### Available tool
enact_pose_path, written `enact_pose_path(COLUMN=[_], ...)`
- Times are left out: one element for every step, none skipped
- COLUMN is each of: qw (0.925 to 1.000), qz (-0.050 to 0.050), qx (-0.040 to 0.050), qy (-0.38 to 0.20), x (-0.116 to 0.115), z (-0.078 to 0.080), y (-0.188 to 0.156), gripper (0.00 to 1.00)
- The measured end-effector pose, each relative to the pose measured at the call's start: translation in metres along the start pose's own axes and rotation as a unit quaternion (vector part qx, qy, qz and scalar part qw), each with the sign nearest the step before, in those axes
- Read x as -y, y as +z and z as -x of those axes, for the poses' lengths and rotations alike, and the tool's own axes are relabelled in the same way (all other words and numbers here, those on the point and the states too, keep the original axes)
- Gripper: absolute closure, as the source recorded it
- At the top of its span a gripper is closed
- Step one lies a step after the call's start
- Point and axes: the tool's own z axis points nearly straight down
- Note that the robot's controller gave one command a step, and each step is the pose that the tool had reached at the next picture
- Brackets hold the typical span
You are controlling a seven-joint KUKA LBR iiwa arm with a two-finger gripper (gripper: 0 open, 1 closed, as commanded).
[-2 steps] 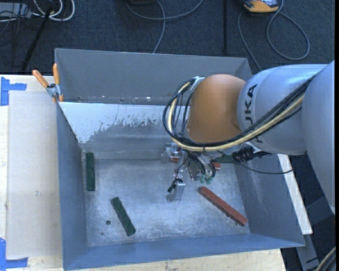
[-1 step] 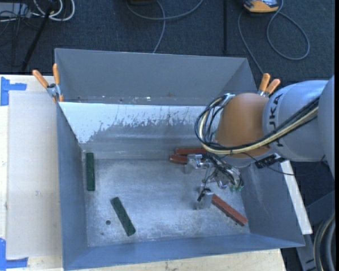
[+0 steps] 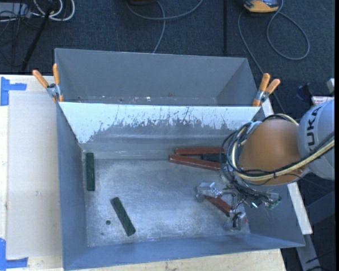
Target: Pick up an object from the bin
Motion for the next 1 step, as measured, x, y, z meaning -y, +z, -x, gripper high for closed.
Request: enact_pose_path(qw=[0.9998], qz=[0.002], qx=[0.0047], qy=[-0.018], x=[0.0638], z=[0.0001], y=[0.0026], gripper=[0.00])
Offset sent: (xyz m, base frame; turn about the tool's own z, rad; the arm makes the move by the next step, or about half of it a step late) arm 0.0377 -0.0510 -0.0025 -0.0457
